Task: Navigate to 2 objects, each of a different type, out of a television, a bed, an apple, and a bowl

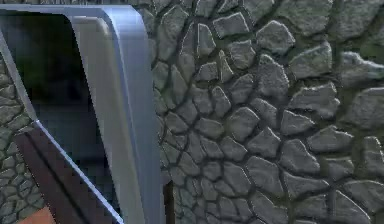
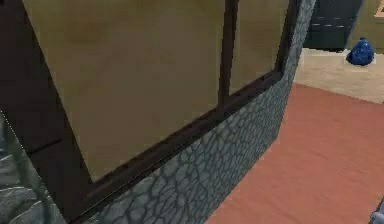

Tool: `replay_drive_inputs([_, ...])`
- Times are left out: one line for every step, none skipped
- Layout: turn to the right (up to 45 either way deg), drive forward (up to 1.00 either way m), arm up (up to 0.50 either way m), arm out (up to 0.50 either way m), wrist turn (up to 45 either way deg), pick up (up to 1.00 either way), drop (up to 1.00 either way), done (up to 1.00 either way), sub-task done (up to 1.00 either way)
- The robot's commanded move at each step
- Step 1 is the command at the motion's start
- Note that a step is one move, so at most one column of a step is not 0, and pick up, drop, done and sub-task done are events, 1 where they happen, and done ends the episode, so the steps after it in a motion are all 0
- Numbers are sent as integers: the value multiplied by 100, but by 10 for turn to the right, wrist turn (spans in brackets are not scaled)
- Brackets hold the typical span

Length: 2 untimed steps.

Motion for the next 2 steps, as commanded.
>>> replay_drive_inputs([-270, 0, 0, 0, 0, 0, 0, 0, 0])
replay_drive_inputs([0, 0, 0, 0, 0, 0, 0, 100, 0])
